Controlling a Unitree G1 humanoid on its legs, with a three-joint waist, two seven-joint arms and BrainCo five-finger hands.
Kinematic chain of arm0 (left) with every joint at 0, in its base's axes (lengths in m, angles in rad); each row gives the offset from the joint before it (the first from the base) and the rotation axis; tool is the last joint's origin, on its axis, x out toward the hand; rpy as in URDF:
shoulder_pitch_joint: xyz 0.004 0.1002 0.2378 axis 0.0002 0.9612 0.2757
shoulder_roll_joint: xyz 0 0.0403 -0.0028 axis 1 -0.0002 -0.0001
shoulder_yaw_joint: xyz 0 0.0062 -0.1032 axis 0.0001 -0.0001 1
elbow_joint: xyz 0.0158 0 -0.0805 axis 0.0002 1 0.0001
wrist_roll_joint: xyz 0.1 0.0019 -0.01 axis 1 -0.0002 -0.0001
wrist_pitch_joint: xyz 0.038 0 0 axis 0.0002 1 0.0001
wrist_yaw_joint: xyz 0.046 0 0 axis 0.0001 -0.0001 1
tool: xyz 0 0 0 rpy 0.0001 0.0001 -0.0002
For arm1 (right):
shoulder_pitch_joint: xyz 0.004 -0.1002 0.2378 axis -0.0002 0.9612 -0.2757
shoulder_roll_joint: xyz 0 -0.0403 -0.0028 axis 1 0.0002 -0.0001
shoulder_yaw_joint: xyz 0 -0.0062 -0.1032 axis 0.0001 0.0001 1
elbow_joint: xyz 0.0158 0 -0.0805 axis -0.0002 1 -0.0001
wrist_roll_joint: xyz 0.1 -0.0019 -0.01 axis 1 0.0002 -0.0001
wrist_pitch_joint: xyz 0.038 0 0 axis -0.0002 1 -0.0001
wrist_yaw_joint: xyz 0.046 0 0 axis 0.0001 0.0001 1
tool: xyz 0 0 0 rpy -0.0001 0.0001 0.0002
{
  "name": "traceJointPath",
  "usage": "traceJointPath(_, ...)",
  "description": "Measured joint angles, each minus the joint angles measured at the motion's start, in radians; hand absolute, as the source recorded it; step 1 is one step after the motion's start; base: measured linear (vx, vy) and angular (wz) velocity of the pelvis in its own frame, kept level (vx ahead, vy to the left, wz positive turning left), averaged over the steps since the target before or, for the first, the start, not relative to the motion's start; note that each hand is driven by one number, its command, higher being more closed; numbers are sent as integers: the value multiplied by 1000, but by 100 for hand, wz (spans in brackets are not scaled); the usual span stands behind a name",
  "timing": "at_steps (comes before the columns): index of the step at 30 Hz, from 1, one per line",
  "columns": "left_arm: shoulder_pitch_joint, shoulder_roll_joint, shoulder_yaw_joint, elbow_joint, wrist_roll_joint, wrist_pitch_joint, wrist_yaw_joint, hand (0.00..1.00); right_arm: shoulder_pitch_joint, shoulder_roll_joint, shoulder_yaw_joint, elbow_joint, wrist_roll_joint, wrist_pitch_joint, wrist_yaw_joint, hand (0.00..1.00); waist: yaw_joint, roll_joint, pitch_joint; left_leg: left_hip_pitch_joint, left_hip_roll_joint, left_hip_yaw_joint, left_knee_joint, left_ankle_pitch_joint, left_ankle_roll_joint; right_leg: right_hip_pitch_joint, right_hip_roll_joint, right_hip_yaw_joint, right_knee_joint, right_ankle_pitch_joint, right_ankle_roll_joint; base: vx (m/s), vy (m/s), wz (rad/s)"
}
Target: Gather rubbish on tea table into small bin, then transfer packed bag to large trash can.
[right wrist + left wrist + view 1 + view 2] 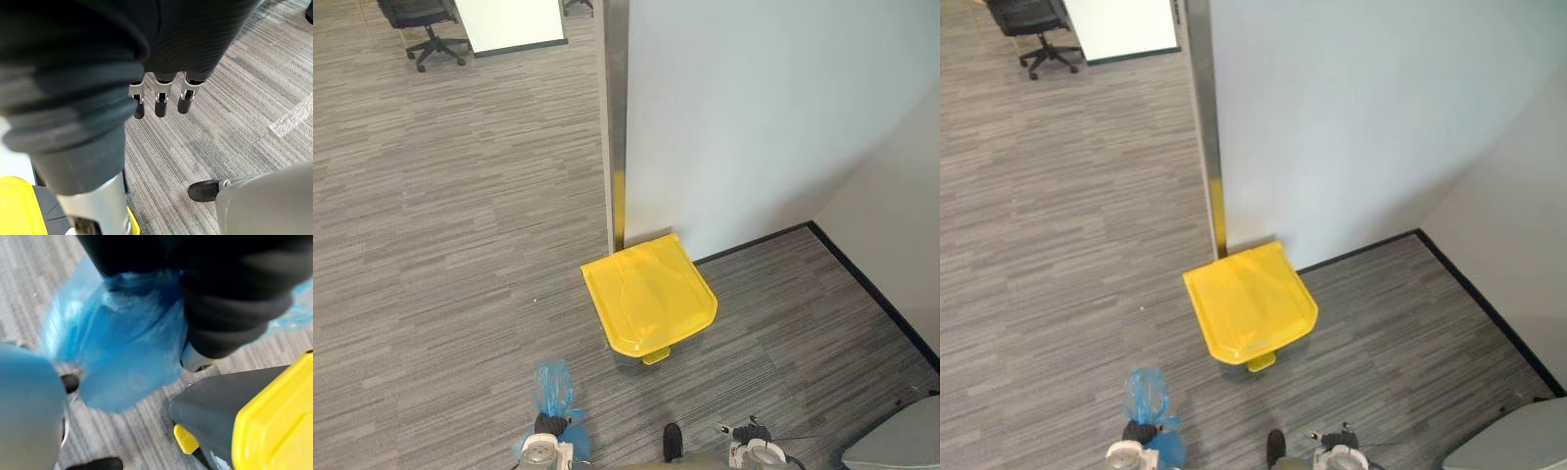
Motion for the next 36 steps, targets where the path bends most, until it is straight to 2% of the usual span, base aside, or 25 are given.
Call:
traceJointPath(1, -4, 4, -10, -1, -1, -4, 0, 100, 3, -4, -5, -1, 0, 0, -1, 0, -4, 15, 7, 15, 4, -7, 14, -24, 12, -17, -4, -5, 94, -51, 15, -3, 126, 14)
traceJointPath(2, -6, 12, -17, 0, -1, -3, 1, 100, 2, -2, -7, -14, 5, -2, 0, 0, -9, 1, 17, 34, -11, -11, 19, -51, 25, -81, -29, -14, 258, -100, 34, -41, 151, 26)
traceJointPath(3, -24, 14, -10, -3, -1, -3, 1, 100, 1, 6, -8, -60, 7, -12, 0, 0, -18, -3, 41, 48, -15, -37, 41, -114, 47, -207, -55, -52, 512, -116, 45, -30, 148, 18)
traceJointPath(5, -18, 25, 0, 4, 2, 1, 2, 100, -5, 16, -7, -76, 7, -14, 1, 0, -11, -25, 64, 60, -23, -34, 88, -151, 62, -267, -81, -73, 603, -155, 37, 16, 95, 0)
traceJointPath(7, -11, 31, 3, 16, 2, 8, 1, 100, -5, 24, -7, -88, 6, -12, 0, 0, -7, -46, 79, 81, -14, -34, 155, -196, 55, -315, -80, -139, 531, -166, 38, 82, 41, 2)
traceJointPath(9, -28, 26, -2, 16, 4, 8, -1, 100, -17, 33, -9, -90, 5, -11, -4, 0, -10, -60, 87, 88, -16, -33, 186, -210, 46, -326, -73, -202, 333, -107, 34, 130, -21, 27)
traceJointPath(11, -40, 12, -2, 8, 5, 4, -1, 100, -16, 36, -17, -88, -2, -4, -13, 0, -8, -64, 88, 95, -18, -35, 216, -231, 10, -310, -59, -222, 251, -77, 19, 274, -77, 28)
traceJointPath(12, -46, 8, 2, 7, 6, 4, -1, 100, -24, 38, -27, -88, -3, 1, -13, 0, -7, -60, 95, 107, -9, -36, 227, -236, 2, -300, -59, -229, 253, -61, -7, 317, -69, 0)
traceJointPath(13, -50, -6, 10, 1, 6, 4, -2, 100, -39, 40, -37, -90, -4, 8, -15, 0, -1, -36, 109, 112, 6, -34, 251, -234, 0, -288, -55, -241, 268, -62, -16, 244, -45, -4)
traceJointPath(14, -54, -17, 15, 0, 14, 3, -3, 100, -40, 43, -46, -100, -4, 7, -16, 0, -2, -28, 114, 116, 7, -36, 263, -234, 0, -288, -59, -242, 291, -57, -26, 319, -86, 2)
traceJointPath(16, -56, -43, 19, 0, 26, 3, -17, 100, -39, 44, -53, -120, -11, 10, -15, 0, -3, -16, 117, 145, 12, -37, 285, -230, -5, -286, -61, -248, 368, -90, -45, 287, -93, 0)
traceJointPath(20, -58, -82, 19, -3, 43, 2, -28, 100, -40, 46, -36, -110, -36, 12, -5, 0, -4, -22, 117, 154, 21, -32, 336, -187, 7, -250, -63, -250, 385, -112, -35, 144, -57, -1)
traceJointPath(25, -51, -88, 12, -9, 43, 2, -39, 100, -43, 47, -1, -103, -41, 12, -1, 0, -3, -39, 114, 149, 20, -34, 350, -185, 7, -240, -83, -259, 380, -111, -34, -25, -2, 8)
traceJointPath(29, -52, -70, -1, -19, 43, 1, -39, 100, -44, 55, 16, -87, -42, 19, 2, 0, 11, -55, 104, 113, 32, -66, 358, -186, 5, -235, -97, -299, 352, -104, -29, -68, -31, 33)
traceJointPath(32, -55, -56, -18, -28, 43, 1, -39, 100, -50, 54, 36, -96, -42, 21, 1, 0, 12, -55, 103, 71, 53, -83, 378, -187, 6, -237, -96, -329, 331, -93, -25, -59, -72, 40)
traceJointPath(36, -74, -33, -19, -91, 38, -1, -36, 100, -85, 52, 151, -204, -36, 28, 0, 0, 26, -39, 112, -61, 99, -89, 485, -217, -10, -316, -78, -361, 335, -61, -37, -83, -97, 3)
